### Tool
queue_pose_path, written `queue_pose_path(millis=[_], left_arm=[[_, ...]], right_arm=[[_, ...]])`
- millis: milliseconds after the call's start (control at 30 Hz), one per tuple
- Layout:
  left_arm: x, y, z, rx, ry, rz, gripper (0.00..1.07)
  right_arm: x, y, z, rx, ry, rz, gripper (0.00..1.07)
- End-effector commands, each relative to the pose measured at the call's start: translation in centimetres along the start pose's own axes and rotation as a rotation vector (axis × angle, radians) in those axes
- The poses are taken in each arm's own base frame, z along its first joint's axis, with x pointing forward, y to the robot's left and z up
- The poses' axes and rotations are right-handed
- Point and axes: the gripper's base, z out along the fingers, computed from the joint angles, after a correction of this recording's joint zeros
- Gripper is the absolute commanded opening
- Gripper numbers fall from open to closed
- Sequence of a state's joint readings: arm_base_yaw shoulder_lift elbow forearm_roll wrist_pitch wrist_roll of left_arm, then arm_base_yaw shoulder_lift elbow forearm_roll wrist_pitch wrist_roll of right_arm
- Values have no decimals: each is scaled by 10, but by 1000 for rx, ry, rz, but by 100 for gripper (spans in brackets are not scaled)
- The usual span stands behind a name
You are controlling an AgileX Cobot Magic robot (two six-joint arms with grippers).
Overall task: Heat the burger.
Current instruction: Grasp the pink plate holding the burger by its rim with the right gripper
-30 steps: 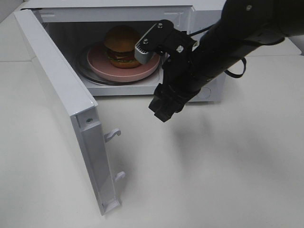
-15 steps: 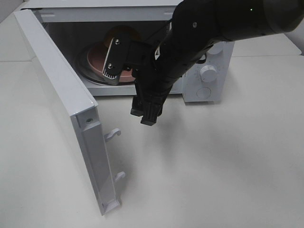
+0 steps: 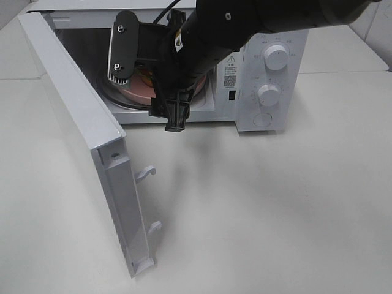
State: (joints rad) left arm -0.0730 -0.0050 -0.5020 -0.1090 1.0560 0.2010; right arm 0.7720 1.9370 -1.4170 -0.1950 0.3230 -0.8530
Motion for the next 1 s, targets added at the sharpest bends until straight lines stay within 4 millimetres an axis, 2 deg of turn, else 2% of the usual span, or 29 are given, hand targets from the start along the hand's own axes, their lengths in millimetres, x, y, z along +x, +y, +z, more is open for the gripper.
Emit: queue_pose_path(millis=[33, 233, 300, 467, 833, 900, 1000], left_arm=[[1, -1, -2, 0, -32, -12, 0], [1, -1, -2, 0, -32, -12, 0], [1, -1, -2, 0, -32, -12, 0], [1, -1, -2, 0, -32, -12, 0], [1, -1, -2, 0, -32, -12, 0], [1, -1, -2, 0, -32, -12, 0], [1, -1, -2, 0, -32, -12, 0]], right_arm=[[-4, 2, 10, 8, -6, -40, 76], [-2, 6, 26, 27, 0, -101, 76], [-2, 6, 29, 26, 1, -94, 76], [-3, 4, 52, 29, 24, -45, 76], [1, 2, 74, 64, 79, -86, 76], [8, 2, 80, 62, 98, -101, 76], [9, 2, 80, 60, 100, -98, 76]])
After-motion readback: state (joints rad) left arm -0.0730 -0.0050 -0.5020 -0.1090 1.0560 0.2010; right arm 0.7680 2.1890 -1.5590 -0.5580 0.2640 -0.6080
